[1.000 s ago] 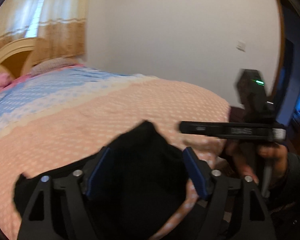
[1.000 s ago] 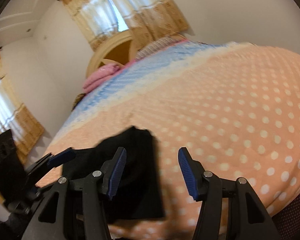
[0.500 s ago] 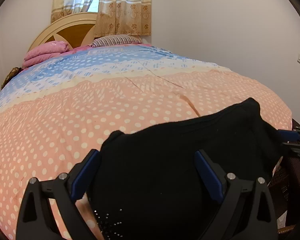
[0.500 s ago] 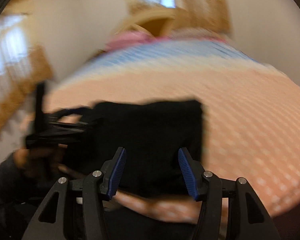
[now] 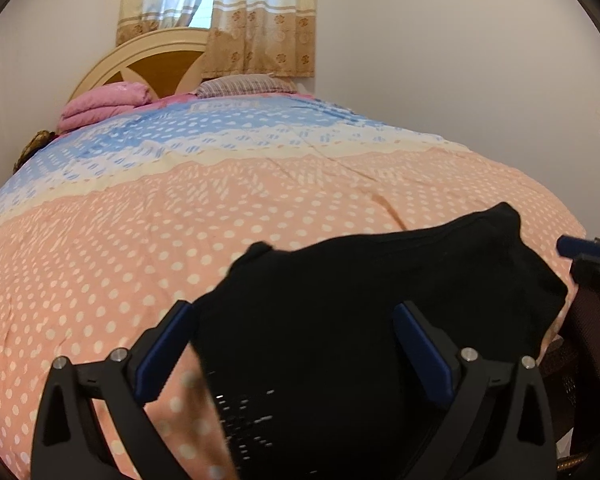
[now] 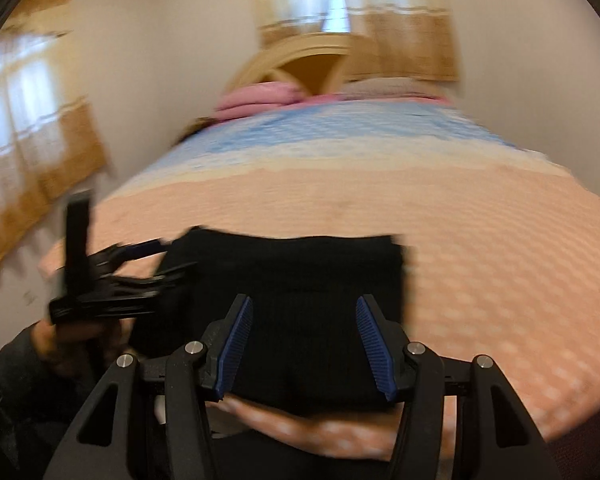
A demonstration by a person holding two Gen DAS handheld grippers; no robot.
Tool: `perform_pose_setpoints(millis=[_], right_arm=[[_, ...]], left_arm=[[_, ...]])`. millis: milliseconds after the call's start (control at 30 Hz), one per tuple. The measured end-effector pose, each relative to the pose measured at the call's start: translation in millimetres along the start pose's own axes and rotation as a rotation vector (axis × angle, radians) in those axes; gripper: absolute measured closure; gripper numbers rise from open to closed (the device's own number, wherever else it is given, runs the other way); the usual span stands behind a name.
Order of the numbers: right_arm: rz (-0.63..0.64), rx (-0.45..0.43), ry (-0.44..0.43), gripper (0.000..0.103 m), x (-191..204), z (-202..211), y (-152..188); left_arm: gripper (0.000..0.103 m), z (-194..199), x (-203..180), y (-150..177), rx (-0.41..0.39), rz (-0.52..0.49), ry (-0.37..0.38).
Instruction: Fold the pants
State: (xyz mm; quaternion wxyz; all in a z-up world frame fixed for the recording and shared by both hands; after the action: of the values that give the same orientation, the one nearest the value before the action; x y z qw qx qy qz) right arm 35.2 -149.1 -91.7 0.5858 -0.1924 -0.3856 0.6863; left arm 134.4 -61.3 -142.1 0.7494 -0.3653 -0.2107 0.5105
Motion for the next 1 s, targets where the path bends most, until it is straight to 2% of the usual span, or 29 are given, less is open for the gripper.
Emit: perform_pose_setpoints(millis=[100, 167, 200, 300, 400, 467, 533, 633, 700, 867, 1000], right_arm=[[-0.036, 0.047, 0.01, 0.047, -7.5, -22.2, 6.1], [-0.077, 0.092, 0.058, 0.047, -24.5, -34.9, 13.6], [-0.106, 0.11, 0.049, 0.047, -32.6, -39.6, 17.0], [-0.139, 0.107, 0.006, 0.047, -40.6, -42.3, 17.0], [-0.11, 0.108, 0.024, 0.047, -35.3, -43.1, 20.0], [-0.114, 0.096, 0.015, 0.047, -36.7, -37.8, 20.4], [-0.14, 0.042, -0.003, 0.047, -40.9, -20.9, 15.7], [-0.158, -0.033, 0.025, 0.047, -54.5, -1.1, 6.5], [-0.197, -0.038, 0.03, 0.047, -66.9, 2.8, 5.4], [-0.319, 0.004, 0.014, 0.047, -93.7, -12.1, 11.9], [-0.326, 0.086, 0.018, 0.047, -96.6, -32.1, 24.1]], left_arm=[[0.0, -1.8, 9.0, 2.0, 0.01, 0.029, -0.008], [0.0, -4.9, 13.3, 3.6, 0.021, 0.041, -0.01], [0.0, -9.0, 15.6, 5.4, 0.035, 0.049, -0.005], [0.0, -17.9, 18.9, 10.1, 0.062, 0.077, 0.011], [0.0, -19.5, 21.7, 12.4, 0.067, 0.098, 0.03], [0.0, -18.4, 22.8, 13.6, 0.074, 0.106, 0.041], [0.0, -14.2, 23.1, 14.2, 0.074, 0.102, 0.042], [0.0, -3.8, 25.3, 19.1, 0.059, 0.087, 0.039], [0.0, -0.8, 28.5, 22.7, 0.06, 0.098, 0.048], [0.0, -4.7, 32.1, 26.7, 0.067, 0.125, 0.065], [0.0, -9.5, 25.6, 28.3, 0.077, 0.104, 0.068]])
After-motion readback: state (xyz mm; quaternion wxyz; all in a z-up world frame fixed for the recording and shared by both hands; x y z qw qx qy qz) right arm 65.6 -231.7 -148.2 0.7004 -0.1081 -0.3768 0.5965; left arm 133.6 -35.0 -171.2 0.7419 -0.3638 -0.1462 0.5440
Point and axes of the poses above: each gripper's, at about its wrist camera, not at the fingertips, and z roughly against the way its jaws point, x to its left, y to its underside, the point moved 5 cm from there along -z, roughly the way its jaws point, and after that the axes turned 2 degrees about x, right-handed, at the moved point
